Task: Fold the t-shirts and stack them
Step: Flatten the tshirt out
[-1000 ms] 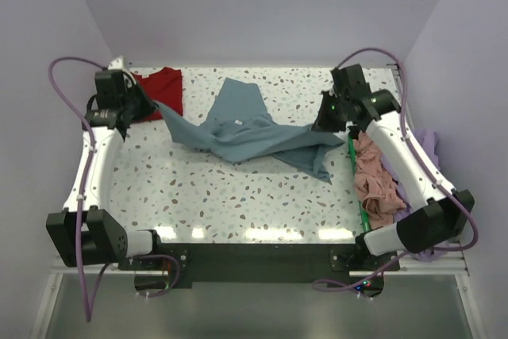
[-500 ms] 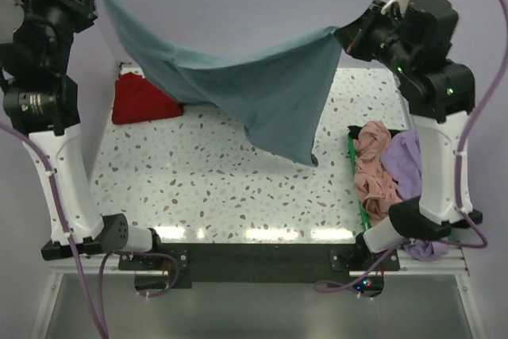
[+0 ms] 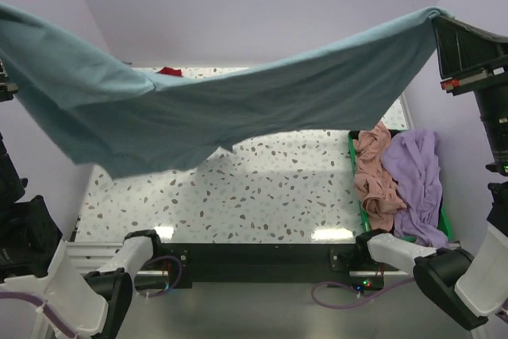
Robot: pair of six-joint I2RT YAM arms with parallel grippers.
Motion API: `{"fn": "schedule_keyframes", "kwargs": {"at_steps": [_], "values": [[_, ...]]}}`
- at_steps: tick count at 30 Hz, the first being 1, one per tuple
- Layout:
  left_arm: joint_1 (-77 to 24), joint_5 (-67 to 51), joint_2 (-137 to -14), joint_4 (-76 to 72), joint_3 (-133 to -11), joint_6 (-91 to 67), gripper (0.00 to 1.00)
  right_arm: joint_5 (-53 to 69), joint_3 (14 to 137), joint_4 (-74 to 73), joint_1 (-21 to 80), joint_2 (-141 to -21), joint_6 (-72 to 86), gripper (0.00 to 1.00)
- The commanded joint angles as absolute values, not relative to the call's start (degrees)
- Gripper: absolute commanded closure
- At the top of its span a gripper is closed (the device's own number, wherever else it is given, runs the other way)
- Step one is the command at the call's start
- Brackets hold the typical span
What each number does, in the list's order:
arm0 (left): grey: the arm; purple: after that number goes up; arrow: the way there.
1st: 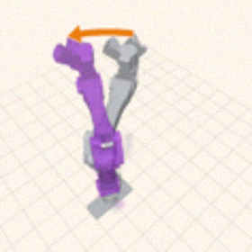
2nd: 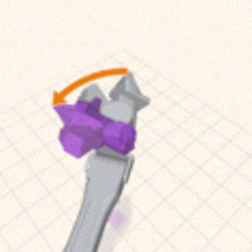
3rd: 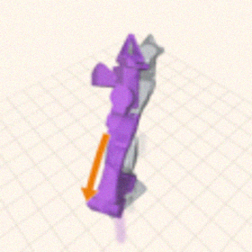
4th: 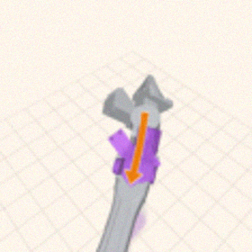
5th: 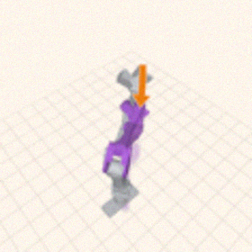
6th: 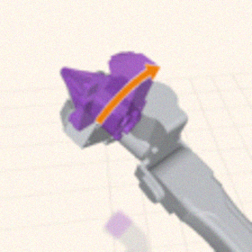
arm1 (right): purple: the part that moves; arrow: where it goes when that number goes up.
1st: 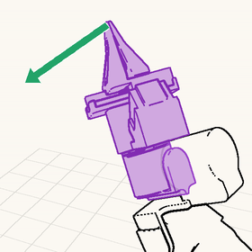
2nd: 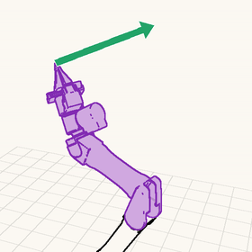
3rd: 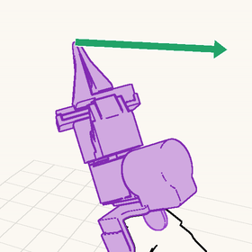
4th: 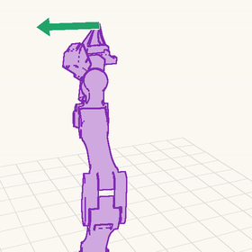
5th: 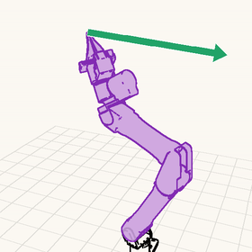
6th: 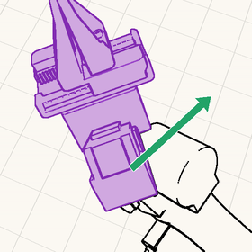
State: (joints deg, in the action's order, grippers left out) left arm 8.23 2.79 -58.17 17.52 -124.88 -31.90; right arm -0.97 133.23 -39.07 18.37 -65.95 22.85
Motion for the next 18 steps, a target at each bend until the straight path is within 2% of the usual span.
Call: {"fn": "schedule_keyframes", "kwargs": {"at_steps": [1, 6, 11, 18], "values": [[8.5, 0.3, -62.7, 14.3, -120.3, -33.1, 1.00, -3.1, 128.9, -36.7, 18.5, -69.3, 24.3, 1.00], [8.5, -12.2, -71.1, 13.6, -110.8, -37.7, 1.00, -8.7, 121.1, -37.4, 18.5, -73.6, 23.6, 1.00], [8.3, -16.3, -77.9, 12.8, -103.5, -36.7, 1.00, -11.8, 117.7, -38.4, 17.8, -83.0, 22.1, 1.00], [8.3, -20.6, -86.9, 16.9, -108.4, -33.8, 1.00, -10.3, 122.1, -41.0, 15.9, -93.3, 22.5, 1.00]]}}
